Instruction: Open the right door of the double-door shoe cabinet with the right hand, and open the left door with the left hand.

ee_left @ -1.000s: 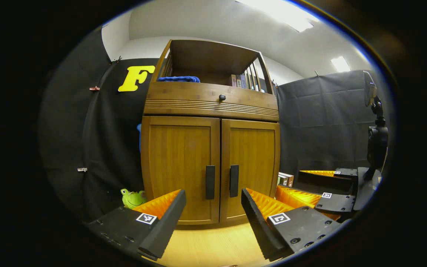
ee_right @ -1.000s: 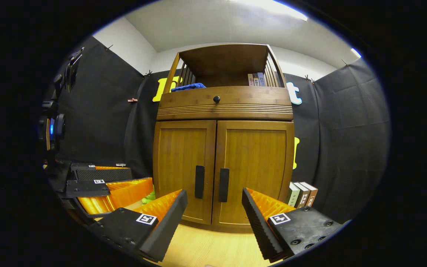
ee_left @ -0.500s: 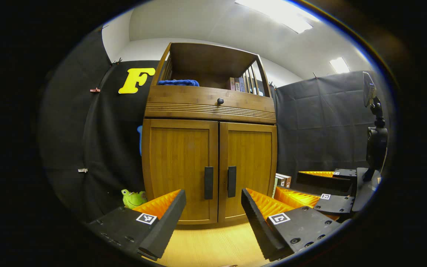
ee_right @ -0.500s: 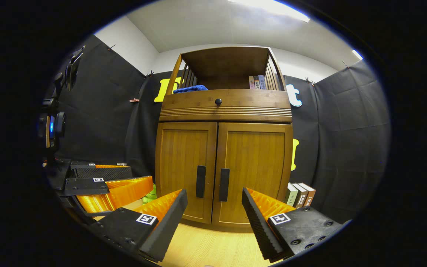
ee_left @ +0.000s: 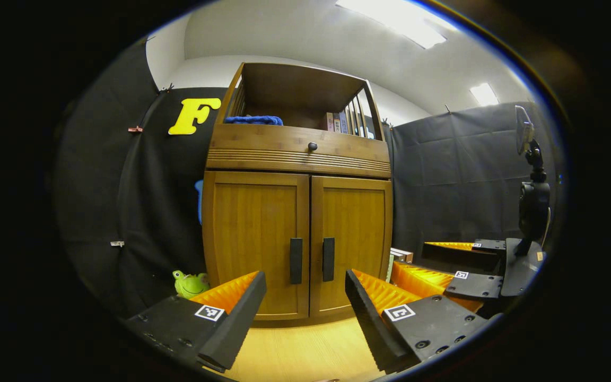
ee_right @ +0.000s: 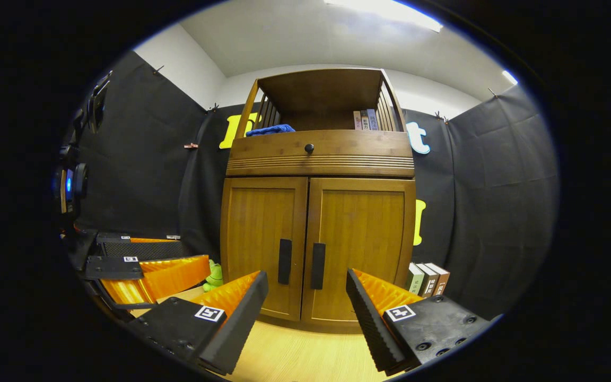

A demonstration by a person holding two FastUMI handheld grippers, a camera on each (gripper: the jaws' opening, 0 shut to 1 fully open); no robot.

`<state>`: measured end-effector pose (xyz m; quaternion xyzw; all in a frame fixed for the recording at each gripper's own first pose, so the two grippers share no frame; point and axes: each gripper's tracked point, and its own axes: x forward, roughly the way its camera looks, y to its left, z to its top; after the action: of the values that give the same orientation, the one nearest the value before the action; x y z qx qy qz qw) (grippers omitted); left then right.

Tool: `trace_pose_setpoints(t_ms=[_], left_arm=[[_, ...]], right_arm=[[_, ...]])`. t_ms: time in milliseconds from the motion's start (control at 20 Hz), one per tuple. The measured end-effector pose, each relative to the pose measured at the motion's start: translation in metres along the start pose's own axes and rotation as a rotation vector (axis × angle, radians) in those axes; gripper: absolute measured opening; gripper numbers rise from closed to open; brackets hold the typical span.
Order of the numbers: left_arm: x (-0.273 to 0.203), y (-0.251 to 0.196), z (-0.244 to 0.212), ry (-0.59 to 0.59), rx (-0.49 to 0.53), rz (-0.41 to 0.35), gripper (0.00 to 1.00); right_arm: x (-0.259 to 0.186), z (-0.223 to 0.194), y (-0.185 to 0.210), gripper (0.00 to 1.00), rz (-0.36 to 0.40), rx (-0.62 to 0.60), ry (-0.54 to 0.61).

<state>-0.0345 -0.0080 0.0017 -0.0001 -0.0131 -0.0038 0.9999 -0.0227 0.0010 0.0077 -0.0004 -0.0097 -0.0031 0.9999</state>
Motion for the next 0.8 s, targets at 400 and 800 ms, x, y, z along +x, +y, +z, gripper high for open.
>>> trace_pose_setpoints(t_ms=[400, 800], left_arm=[[-0.014, 0.01, -0.001, -0.011, 0.0, 0.005, 0.94], [-0.034, 0.034, -0.004, -0.021, 0.003, 0.051, 0.94]], right_arm=[[0.026, -0.011, 0.01, 0.94, 0.004, -0.023, 0.016], [0.077, -0.024, 0.016, 0.95, -0.014, -0.001, 0.022]])
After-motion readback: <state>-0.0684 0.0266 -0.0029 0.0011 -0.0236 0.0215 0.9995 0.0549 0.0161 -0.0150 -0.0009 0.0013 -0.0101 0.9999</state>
